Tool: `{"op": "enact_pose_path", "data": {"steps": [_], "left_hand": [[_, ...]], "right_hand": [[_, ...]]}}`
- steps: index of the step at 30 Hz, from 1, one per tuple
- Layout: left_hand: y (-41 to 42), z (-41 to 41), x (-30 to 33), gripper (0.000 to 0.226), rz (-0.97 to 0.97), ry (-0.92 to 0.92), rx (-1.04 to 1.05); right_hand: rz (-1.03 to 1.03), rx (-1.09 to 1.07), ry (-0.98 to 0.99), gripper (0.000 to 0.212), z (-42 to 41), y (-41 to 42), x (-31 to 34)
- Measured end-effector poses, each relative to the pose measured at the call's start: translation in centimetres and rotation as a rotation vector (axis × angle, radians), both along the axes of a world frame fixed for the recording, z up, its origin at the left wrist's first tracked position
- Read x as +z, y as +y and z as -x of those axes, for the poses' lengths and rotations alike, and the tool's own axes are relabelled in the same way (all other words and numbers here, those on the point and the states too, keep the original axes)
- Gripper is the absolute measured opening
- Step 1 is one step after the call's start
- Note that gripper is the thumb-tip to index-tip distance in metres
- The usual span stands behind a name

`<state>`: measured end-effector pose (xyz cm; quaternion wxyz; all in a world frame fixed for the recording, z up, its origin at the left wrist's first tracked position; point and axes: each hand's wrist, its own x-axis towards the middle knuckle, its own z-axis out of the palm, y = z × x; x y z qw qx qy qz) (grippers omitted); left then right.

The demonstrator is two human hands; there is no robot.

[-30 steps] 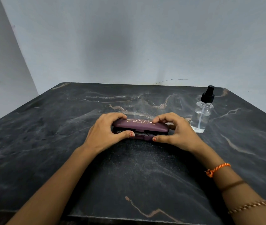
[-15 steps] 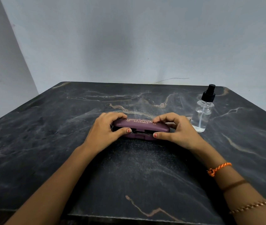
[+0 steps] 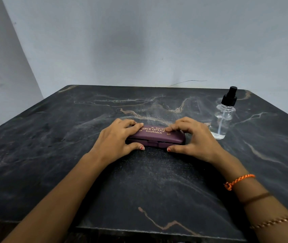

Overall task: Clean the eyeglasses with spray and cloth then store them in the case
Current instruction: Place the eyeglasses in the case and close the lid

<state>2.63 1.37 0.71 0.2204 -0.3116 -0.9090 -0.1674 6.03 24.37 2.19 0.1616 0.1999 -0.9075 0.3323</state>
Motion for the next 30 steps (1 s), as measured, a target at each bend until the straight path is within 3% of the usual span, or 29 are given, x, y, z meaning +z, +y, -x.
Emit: {"op": "enact_pose_path", "data": {"steps": [7,15,22,26,30], "left_hand": [[0.3,-0.5,0.4,0.062,0.156,0.061,0.040],[0.4,-1.3,1.3,0.054,0.348,0.177,-0.005],[0.6,-1.0,0.8,0.056,0.320,0.163,0.052],[0.7,-1.5,1.2,0.051,0.404,0.179,0.020],[0.6,-1.5,1.1,0.052,0.319,0.136,0.031]], "right_hand": [[-0.132,-0.020,0.126,0.044,-0.3,-0.1,0.3],[-0.463,0.009,0.355,0.042,-0.5,-0.4,0.3],[-0.482,0.027,0.398,0.038,-0.5,-0.4,0.1],[-0.470,0.022,0.407,0.037,-0.4,-0.4,-0.1],[-0.468,-0.016,0.361,0.038,-0.5,-0.3,-0.3]]}}
